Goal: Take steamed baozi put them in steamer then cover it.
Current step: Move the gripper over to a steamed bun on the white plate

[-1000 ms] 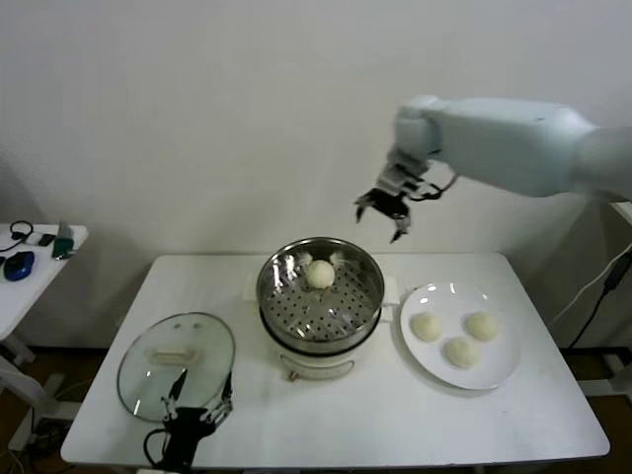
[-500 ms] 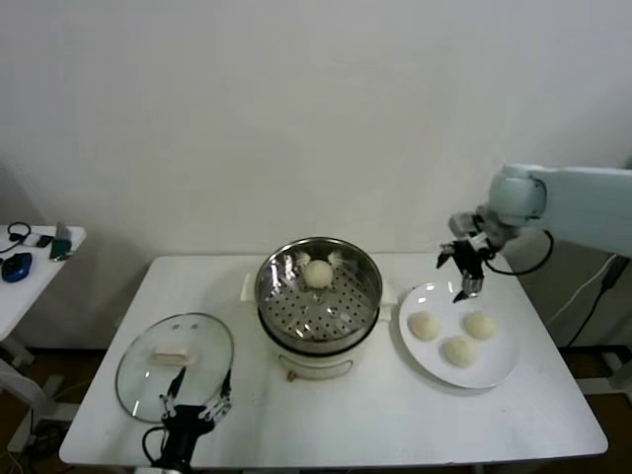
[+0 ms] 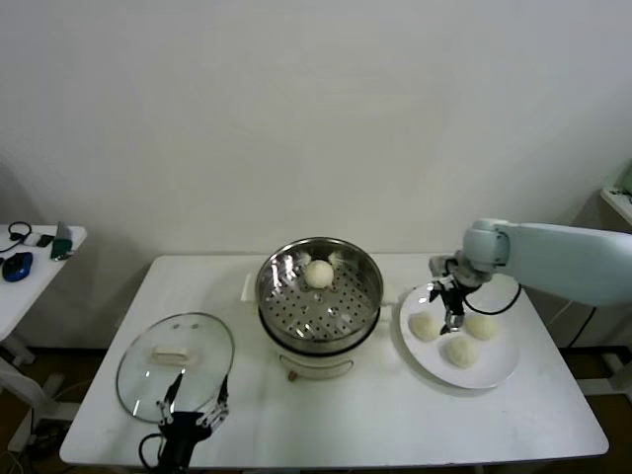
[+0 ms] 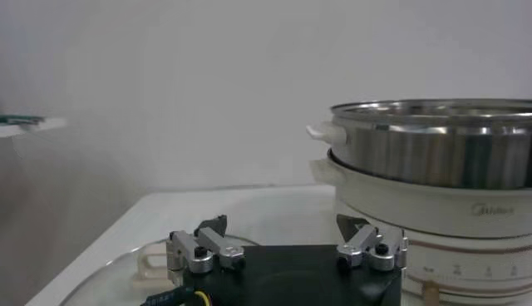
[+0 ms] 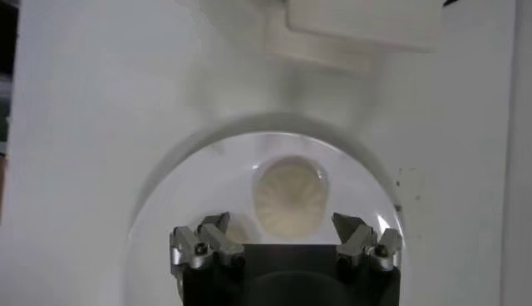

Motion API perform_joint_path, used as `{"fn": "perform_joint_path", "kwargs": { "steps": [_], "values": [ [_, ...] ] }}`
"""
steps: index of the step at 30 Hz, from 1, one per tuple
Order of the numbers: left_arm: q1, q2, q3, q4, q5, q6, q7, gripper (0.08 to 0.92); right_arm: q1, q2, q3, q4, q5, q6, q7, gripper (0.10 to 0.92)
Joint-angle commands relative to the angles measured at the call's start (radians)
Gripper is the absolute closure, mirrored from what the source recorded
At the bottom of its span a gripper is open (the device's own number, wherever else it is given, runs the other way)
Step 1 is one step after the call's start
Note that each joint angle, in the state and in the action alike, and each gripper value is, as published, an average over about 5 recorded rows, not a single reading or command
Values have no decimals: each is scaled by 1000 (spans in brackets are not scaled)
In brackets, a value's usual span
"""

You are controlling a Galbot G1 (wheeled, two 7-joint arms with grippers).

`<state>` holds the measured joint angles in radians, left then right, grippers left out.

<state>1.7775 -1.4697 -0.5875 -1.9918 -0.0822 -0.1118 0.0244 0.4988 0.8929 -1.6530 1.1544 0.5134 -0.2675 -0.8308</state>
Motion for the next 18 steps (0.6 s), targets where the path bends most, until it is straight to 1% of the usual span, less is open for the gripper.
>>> {"fn": "perform_joint_path", "kwargs": {
  "steps": [1,8,11,14,18],
  "values": [
    [4,-1,-1,4,1,-3,-1,177,-150,48,109,-138,-59,-25,22,203],
    [4,-4,-1,6,0,-5,-2,177,-169,75,121,-174,-65,-18,13,204],
    [3,-4,-1,6,0,-6,-2,177,-171,80,122,-179,-67,-18,9,218],
    [3,-5,-1,6,0,-5,-2,177,-169,81,124,-177,-64,-18,4,266],
    [3,-5,-1,6,0,-6,-3,177,-152,77,123,-157,-55,-17,-9,357]
  ]
}}
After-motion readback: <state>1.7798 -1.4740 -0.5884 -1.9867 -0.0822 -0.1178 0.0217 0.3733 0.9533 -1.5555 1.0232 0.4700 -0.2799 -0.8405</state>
